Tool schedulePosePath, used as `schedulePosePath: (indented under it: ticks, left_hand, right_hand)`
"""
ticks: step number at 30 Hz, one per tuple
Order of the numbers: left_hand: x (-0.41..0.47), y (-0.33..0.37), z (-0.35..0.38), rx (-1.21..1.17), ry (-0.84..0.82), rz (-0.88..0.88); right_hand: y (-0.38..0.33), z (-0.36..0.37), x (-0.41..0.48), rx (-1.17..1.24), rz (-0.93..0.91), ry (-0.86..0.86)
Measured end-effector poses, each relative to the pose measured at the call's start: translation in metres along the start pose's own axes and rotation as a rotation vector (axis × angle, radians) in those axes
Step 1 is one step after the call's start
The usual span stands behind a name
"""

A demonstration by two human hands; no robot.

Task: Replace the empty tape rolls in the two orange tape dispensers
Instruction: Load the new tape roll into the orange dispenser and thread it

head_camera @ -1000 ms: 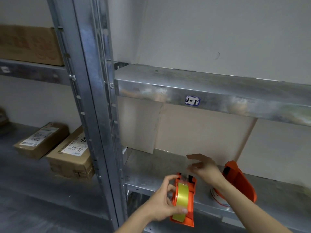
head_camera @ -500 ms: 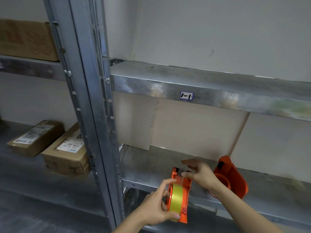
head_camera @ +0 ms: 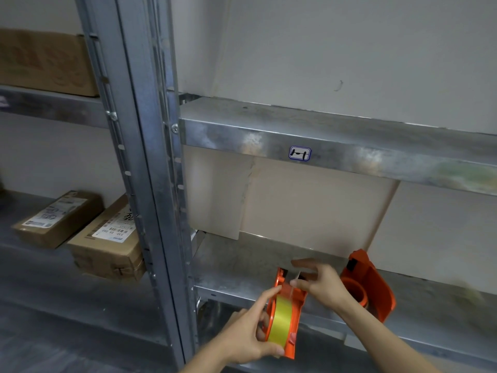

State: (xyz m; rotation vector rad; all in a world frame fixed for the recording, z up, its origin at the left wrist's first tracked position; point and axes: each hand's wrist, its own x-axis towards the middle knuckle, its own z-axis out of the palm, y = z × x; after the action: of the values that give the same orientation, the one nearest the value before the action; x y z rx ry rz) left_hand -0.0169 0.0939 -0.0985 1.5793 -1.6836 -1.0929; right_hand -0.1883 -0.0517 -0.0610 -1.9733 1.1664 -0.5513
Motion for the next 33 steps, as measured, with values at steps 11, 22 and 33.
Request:
schedulePosePath:
  ticks: [11, 22, 33]
  left_hand:
    - [0.003, 0.006, -0.002, 0.09, -0.106, -0.094]
    - [0.004, 0.008, -0.003, 0.196, -0.154, -0.122]
    - [0.009, 0.016, -0.006, 0.273, -0.21, -0.096]
  right_hand:
    - [0.001, 0.014, -0.007, -0.079, -0.018, 0.099]
    - [0.0, 0.009, -0.001, -0.065, 0.037, -0.009]
    - [0.001, 0.01, -0.006, -0.068, -0.024, 0.009]
